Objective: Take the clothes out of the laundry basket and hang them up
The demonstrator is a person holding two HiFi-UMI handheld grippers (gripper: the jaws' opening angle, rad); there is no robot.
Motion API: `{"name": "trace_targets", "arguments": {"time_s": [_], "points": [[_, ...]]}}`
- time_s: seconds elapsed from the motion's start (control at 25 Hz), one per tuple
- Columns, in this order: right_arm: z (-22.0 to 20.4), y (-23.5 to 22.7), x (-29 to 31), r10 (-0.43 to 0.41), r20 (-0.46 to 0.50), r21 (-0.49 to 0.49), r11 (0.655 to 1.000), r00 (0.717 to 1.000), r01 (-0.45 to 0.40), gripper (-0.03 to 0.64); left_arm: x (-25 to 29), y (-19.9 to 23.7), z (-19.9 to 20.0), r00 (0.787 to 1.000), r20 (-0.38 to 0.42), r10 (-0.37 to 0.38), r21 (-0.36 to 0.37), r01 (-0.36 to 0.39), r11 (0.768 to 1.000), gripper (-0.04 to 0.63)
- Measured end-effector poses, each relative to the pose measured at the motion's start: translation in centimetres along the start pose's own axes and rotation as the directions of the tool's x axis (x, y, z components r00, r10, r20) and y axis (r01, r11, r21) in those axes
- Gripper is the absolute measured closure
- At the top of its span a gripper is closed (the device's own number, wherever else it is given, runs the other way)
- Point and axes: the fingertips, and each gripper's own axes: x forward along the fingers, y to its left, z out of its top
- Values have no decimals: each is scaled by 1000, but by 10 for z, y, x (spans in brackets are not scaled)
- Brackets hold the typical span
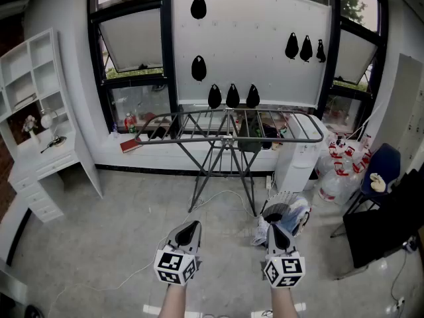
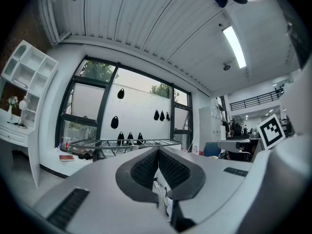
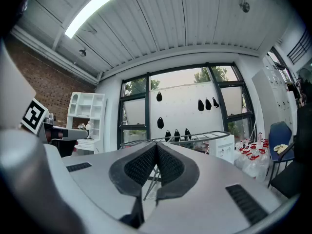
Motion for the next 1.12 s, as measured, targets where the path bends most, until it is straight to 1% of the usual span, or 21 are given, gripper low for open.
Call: {"name": "trace_targets", "arguments": {"time_s": [0.36,0.76,0.96,1.12], "points": [[-6,11,-7,16,-10,3,1000,1000,-16,616,-8,-1,-5,1000,-6,-2,-16,2,1000,575],[-9,15,-18,0,-14,28,1000,1000,1,615,-15,-6,-10,1000,-9,-15,-36,15,999,575],[-12,23,-19,21,-8,43,999,1000,-20,614,-15,-5,-14,999,-20,-31,-36,30,999,575],[-12,24,-17,31,3,48,998,1000,-32,615,-14,-4,-17,1000,-18,-25,-45,24,999,574]]}}
